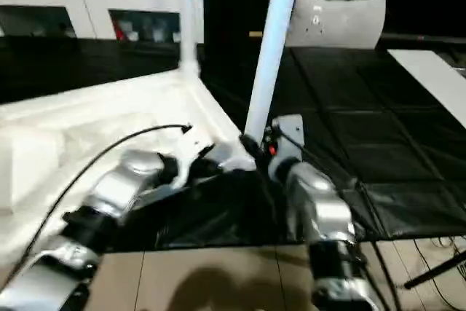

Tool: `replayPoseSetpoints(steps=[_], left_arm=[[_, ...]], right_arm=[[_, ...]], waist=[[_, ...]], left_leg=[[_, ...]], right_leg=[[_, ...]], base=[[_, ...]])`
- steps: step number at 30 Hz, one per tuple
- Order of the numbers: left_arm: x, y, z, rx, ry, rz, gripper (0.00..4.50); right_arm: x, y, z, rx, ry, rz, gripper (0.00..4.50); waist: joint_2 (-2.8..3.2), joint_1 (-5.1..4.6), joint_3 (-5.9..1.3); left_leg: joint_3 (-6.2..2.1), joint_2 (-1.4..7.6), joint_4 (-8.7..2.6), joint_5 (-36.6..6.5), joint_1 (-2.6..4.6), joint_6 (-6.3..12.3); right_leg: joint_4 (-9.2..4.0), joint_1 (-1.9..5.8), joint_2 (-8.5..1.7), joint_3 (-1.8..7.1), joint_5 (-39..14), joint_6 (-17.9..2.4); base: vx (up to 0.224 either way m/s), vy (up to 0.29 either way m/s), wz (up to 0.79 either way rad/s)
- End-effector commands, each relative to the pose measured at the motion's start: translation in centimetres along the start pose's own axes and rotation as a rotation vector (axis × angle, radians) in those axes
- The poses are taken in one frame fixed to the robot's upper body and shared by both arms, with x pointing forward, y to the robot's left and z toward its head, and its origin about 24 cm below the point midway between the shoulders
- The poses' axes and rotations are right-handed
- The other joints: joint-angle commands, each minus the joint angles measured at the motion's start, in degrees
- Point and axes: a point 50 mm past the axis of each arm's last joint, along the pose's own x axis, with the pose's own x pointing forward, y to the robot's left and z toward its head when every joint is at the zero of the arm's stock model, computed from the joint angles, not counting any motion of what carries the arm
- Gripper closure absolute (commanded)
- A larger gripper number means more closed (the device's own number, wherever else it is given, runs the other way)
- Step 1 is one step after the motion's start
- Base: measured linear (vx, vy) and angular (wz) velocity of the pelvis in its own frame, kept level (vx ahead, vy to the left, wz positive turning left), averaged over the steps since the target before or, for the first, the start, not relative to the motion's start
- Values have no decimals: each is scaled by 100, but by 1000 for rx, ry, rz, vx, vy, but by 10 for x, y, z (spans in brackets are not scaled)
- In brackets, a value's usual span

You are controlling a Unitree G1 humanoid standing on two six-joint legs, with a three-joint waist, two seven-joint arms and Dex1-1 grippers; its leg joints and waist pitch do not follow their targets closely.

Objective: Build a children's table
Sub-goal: Rotate leg to tighten

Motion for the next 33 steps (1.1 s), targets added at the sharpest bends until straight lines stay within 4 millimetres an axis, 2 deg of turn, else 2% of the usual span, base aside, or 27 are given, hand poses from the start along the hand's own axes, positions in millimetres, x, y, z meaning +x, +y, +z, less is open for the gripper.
replayPoseSetpoints(steps=[1, 3, 4, 6, 8, 13, 16, 19, 25, 28, 33], left_arm=[[5, -7, 38, 41, -151, 14, 450], [5, -8, 37, 57, -149, 8, 450], [4, -9, 36, 70, -144, -3, 450], [2, -8, 33, 86, -136, -12, 450], [-1, -6, 27, 94, -124, -19, 450], [-10, 0, 15, 109, -98, -31, 450], [-17, 10, 4, 99, -67, -2, 450], [-20, 15, 0, 90, -57, 24, 450], [-28, 26, -6, 71, -50, 75, 450], [-29, 27, -7, 70, -48, 79, 450], [-29, 28, -7, 72, -48, 79, 450]], right_arm=[[10, 32, -20, 72, 57, 127, 184], [9, 30, -20, 73, 52, 118, 165], [6, 26, -21, 60, 48, 114, 147], [3, 20, -20, 16, 44, 104, 140], [-3, 12, -18, -27, 32, 107, 114], [-17, -6, -12, -175, 0, 96, 80], [-26, -17, -10, -194, -29, 31, 43], [-30, -19, -8, -193, -58, 1, 11], [-34, -23, -6, -203, -144, -125, 4], [-35, -25, -5, -213, -161, -188, 4], [-37, -29, -2, -201, -204, -256, 4]], waist=[[-33, 64, -365], [-35, 97, -384], [-21, 123, -389], [-6, 144, -385], [-1, 160, -370], [-10, 152, -349], [-31, 142, -345], [-26, 128, -351], [-34, 95, -356], [-30, 58, -357], [-32, 53, -355]], left_leg=[[-73, 143, -386, -1576, 95, 85], [-67, 142, -371, -1314, 94, 155], [-55, 143, -360, -1023, 88, 250], [-51, 143, -357, -953, 90, 288], [-53, 157, -372, -1158, 110, 240], [-59, 156, -394, -1452, 100, 116], [-60, 155, -394, -1454, 97, 112], [-62, 157, -393, -1420, 92, 125], [-55, 148, -382, -1345, 82, 157], [-53, 141, -381, -1347, 82, 148], [-49, 135, -377, -1355, 78, 170]], right_leg=[[-417, 195, -189, 89, -1218, -1028], [-386, 216, -181, 84, -953, -1058], [-344, 237, -170, 80, -559, -1139], [-333, 245, -166, 75, -451, -1193], [-367, 239, -166, 73, -715, -1161], [-411, 229, -165, 75, -1187, -1050], [-413, 218, -166, 80, -1281, -1001], [-404, 215, -164, 81, -1242, -1004], [-392, 207, -159, 81, -1166, -1011], [-387, 202, -145, 77, -1160, -1007], [-386, 211, -146, 81, -1122, -997]], base=[[0, 0, 0], [0, 0, 0], [0, 0, 0], [0, 0, 0], [0, 0, 0], [0, 0, 0], [0, 0, 0], [0, 0, 0], [0, 0, 0], [0, 0, 0], [0, 0, 0]])
